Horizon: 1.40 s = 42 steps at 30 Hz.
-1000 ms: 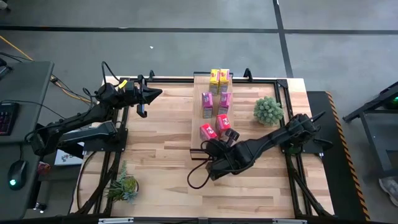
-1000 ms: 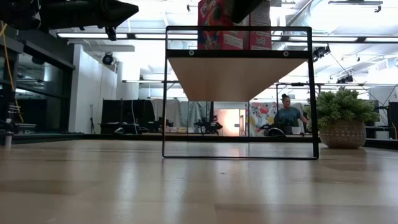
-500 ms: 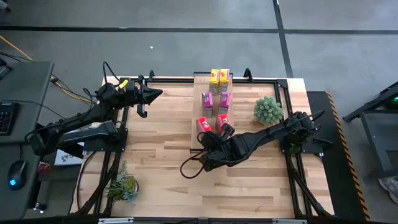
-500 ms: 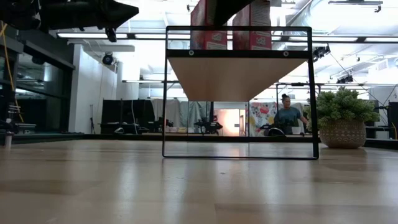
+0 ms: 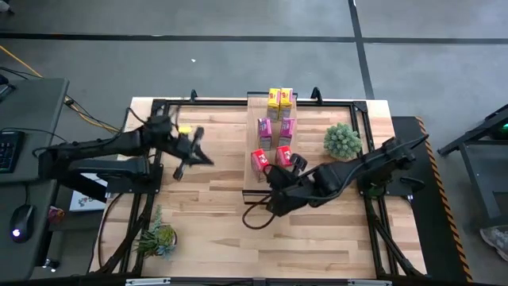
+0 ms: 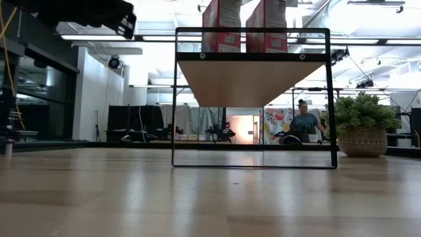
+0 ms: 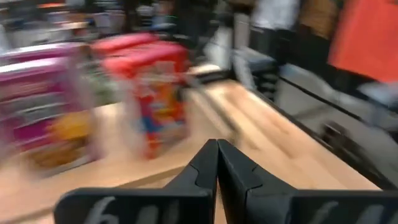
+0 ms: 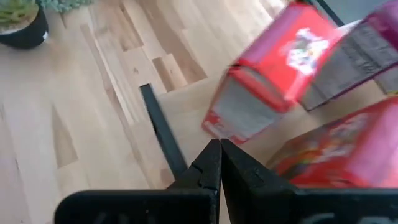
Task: Stack cereal on shelf
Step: Adjust the cereals box on the shelf
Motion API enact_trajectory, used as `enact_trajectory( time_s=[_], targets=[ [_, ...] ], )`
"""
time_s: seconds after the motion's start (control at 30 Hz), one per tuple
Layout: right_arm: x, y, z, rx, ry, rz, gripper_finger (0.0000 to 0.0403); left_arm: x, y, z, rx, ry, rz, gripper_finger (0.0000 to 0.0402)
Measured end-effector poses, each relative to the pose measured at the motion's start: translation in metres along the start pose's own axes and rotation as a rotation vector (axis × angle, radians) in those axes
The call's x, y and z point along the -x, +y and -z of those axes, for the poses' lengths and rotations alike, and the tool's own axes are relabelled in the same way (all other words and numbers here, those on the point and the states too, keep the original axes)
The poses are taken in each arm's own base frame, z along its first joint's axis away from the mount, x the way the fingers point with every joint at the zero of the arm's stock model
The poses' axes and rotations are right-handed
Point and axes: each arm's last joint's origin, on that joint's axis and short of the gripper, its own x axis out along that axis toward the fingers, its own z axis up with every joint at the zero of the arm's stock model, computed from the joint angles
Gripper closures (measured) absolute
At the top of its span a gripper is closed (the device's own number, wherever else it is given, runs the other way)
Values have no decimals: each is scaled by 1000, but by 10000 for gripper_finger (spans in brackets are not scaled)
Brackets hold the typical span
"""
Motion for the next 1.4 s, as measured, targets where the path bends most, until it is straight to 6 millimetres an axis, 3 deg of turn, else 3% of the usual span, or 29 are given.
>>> enact_trajectory(
  time_s=[0.1, 0.3, 0.53, 0.83, 1.0, 1.4],
  targets=[
    [8, -6, -2, -4, -15, 0, 403, -15, -8, 0, -41, 15, 100, 402],
    [17, -16, -2, 8, -55, 68, 403, -52, -11, -7, -20, 120, 132, 401],
    [22, -21, -2, 43, -88, 133, 403, -90, 6, -7, -141, 271, -111, 401],
    [41, -41, 0, 1, -152, 239, 403, -106, 16, -3, -182, 175, -37, 401],
    [55, -50, -1, -38, -196, 234, 403, -114, 23, 2, -182, 174, -92, 401],
    [55, -50, -2, -46, -201, 224, 403, -130, 43, 26, -149, 213, -152, 401]
  ],
)
